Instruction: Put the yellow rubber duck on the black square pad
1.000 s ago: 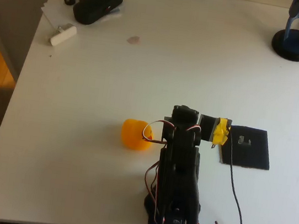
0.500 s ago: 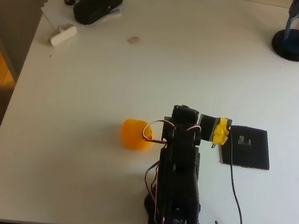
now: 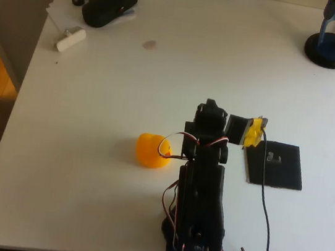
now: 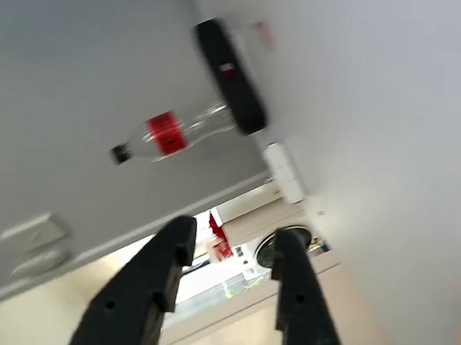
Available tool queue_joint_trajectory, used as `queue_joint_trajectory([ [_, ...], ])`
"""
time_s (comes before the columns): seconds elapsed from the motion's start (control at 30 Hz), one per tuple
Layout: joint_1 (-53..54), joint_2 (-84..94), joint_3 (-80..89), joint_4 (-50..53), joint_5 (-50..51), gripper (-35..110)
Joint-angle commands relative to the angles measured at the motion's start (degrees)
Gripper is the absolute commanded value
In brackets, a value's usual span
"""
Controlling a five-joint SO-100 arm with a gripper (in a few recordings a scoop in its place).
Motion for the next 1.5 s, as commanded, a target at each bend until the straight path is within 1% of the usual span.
queue_joint_trajectory([
  [0.0,1.58,0.53,-6.5,-0.7,-1.32,11],
  [0.13,1.58,-3.25,-12.48,-0.7,-1.32,11],
  [0.37,1.58,-25.58,-22.5,-0.62,-1.41,11],
  [0.6,1.05,-40.69,-30.5,-0.62,-1.41,11],
  [0.83,1.58,-54.93,-34.72,-0.62,-1.49,11],
  [1.07,1.58,-61.26,-35.07,-0.62,-1.85,11],
  [1.13,1.05,-61.7,-34.8,-0.09,-3.87,11],
  [1.33,0.88,-61.87,-34.28,0.09,-16.96,11],
  [1.47,0.79,-61.87,-34.1,0.26,-22.59,11],
])
